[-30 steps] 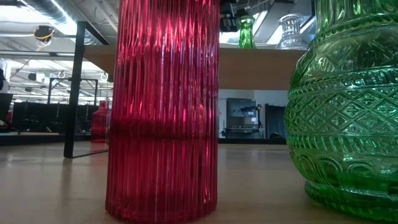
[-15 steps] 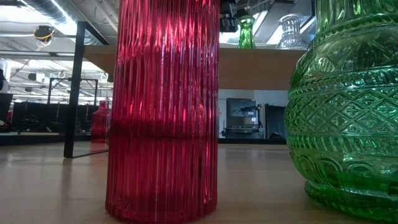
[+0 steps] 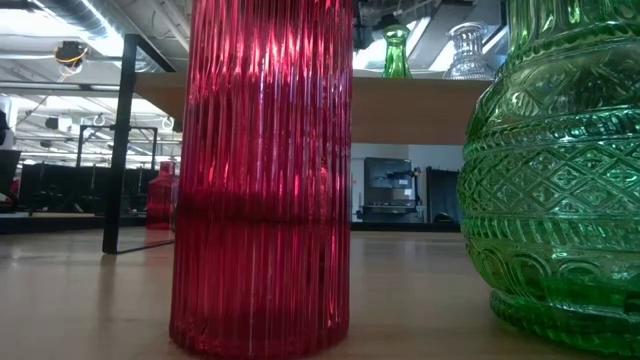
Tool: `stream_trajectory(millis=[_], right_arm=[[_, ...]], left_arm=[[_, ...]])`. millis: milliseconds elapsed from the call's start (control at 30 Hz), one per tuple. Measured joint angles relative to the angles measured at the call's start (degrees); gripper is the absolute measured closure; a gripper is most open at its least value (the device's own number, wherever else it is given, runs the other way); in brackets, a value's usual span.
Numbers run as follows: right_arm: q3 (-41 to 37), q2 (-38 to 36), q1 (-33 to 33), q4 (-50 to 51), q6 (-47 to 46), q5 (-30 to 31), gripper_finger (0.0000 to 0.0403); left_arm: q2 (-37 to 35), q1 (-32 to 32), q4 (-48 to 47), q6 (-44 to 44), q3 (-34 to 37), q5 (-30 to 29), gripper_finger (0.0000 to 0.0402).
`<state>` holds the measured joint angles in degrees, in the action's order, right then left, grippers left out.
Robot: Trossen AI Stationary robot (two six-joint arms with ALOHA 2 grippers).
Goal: Sort vases onto shelf
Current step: Put the top violet vase on the shelf
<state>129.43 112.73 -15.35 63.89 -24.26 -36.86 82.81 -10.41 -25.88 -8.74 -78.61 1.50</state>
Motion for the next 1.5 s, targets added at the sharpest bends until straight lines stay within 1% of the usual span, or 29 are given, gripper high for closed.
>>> stream_trajectory(millis=[200, 367, 467, 567, 833, 1000, 1133, 1167, 1233, 1267, 1300, 1333, 1400, 1500], right_arm=[[0.0, 0.0, 0.0, 3.5, 0.4, 1.8, 0.0402], [0.1, 0.0, 0.0, 3.9, 0.4, 2.4, 0.0402], [0.1, 0.0, 0.1, 4.1, -0.3, 4.5, 0.0400], [0.1, 0.0, 0.1, 3.9, -0.4, 4.8, 0.0385], [0.0, 0.0, 0.1, 3.4, -0.5, 4.8, 0.0327], [0.1, 0.0, -0.1, 2.9, -0.5, 4.8, 0.0321], [2.3, 0.0, -0.8, 4.8, 0.5, 5.8, 0.0321], [3.0, -0.1, -0.9, 5.8, 0.7, 6.2, 0.0321], [4.7, -1.0, -1.6, 9.2, 1.7, 5.7, 0.0317], [5.8, -1.5, -1.6, 9.1, 2.3, 5.8, 0.0314], [6.0, -1.9, -1.8, 9.1, 2.8, 5.8, 0.0311], [5.6, -2.8, -2.1, 9.7, 3.0, 6.1, 0.0307], [5.3, -3.3, -2.5, 10.1, 3.4, 7.0, 0.0300], [5.4, -4.6, -3.2, 10.2, 3.7, 9.1, 0.0293]], left_arm=[[0.3, 0.0, 0.2, -0.1, 0.1, 0.0, 0.0236], [0.3, 0.1, 0.1, 0.7, 0.1, 0.0, 0.0251], [0.3, 0.1, -0.2, 0.7, 0.1, -0.2, 0.0256], [0.3, 0.1, -0.3, -0.5, 0.1, -0.6, 0.0256], [0.1, 0.1, -3.0, -3.0, -0.1, -2.0, 0.0259], [0.0, 0.4, -3.4, -3.0, -0.1, -3.4, 0.0262], [-0.1, 0.4, -3.6, -3.6, -0.2, -5.3, 0.0263], [-0.2, 0.4, -4.7, -4.1, -0.2, -5.8, 0.0268], [-0.5, 0.1, -10.1, -5.4, 0.5, -7.7, 0.0274], [-0.4, 0.0, -10.9, -5.7, 0.6, -8.5, 0.0276], [-0.2, -0.1, -11.2, -5.7, 0.4, -10.1, 0.0278], [-0.3, 0.0, -13.4, -5.7, 0.3, -11.5, 0.0280], [-0.7, 0.2, -18.4, -5.7, 0.3, -12.1, 0.0282], [-0.7, 0.2, -17.4, -5.7, 0.3, -11.5, 0.0282]])
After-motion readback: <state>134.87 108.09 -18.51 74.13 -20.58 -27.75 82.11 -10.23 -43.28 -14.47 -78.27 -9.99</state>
